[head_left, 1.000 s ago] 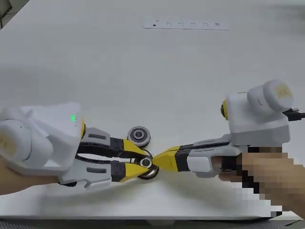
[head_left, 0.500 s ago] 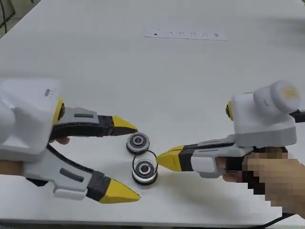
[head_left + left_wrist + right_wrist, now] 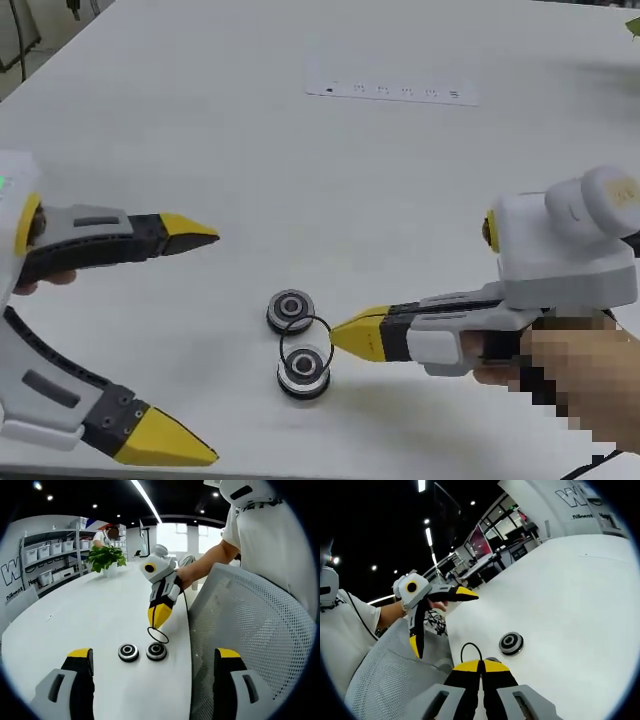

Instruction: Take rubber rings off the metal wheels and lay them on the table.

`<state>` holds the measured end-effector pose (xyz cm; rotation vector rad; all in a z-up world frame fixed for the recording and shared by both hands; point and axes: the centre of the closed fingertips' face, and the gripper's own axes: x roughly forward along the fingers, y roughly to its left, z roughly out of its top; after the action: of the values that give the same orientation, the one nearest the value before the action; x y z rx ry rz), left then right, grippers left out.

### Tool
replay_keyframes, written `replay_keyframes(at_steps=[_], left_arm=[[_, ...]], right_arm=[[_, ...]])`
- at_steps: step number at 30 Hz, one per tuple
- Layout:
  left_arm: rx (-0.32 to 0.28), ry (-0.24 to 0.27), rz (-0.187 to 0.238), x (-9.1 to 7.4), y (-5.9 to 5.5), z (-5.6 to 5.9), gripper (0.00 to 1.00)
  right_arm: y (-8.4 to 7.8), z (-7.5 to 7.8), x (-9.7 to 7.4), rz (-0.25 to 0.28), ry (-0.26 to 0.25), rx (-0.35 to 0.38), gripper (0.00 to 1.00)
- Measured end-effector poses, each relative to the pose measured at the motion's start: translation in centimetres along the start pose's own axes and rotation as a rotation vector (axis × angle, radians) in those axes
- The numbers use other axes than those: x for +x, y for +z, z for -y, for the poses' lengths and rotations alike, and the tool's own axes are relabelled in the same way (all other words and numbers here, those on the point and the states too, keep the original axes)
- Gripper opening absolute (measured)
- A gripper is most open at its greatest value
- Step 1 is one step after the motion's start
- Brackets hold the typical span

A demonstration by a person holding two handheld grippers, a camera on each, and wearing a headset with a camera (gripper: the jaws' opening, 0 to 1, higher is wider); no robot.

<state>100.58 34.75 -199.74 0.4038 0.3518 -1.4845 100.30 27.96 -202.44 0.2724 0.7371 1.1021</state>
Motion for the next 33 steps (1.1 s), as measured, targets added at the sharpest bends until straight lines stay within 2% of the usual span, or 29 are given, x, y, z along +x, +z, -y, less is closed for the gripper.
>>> replay_keyframes(at_steps=[10,19,24,30,33], left_arm=[[-0.073,0.115,0.034,-3.3,-0.7,-0.8,0.99],[-0.137,0.198,0.018,-5.4,-2.5,-0.6,0.99],[-0.16,0.202,0.022,-5.5,-3.0,0.0,0.99],[-0.172,0.205,0.03,-5.2,-3.1,0.5,0.99],[-0.176,0.204,0.03,-5.1,-3.2,0.7,0.99]], right_arm=[[1.3,-1.1,0.0,0.009,0.005,-0.05,0.0],[2.7,-1.9,0.7,0.011,0.009,-0.114,0.0],[3.2,-2.2,1.6,0.001,0.016,-0.146,0.0],[3.3,-2.6,3.2,-0.038,0.026,-0.199,0.0],[3.4,-2.4,3.8,-0.035,0.036,-0.198,0.0]])
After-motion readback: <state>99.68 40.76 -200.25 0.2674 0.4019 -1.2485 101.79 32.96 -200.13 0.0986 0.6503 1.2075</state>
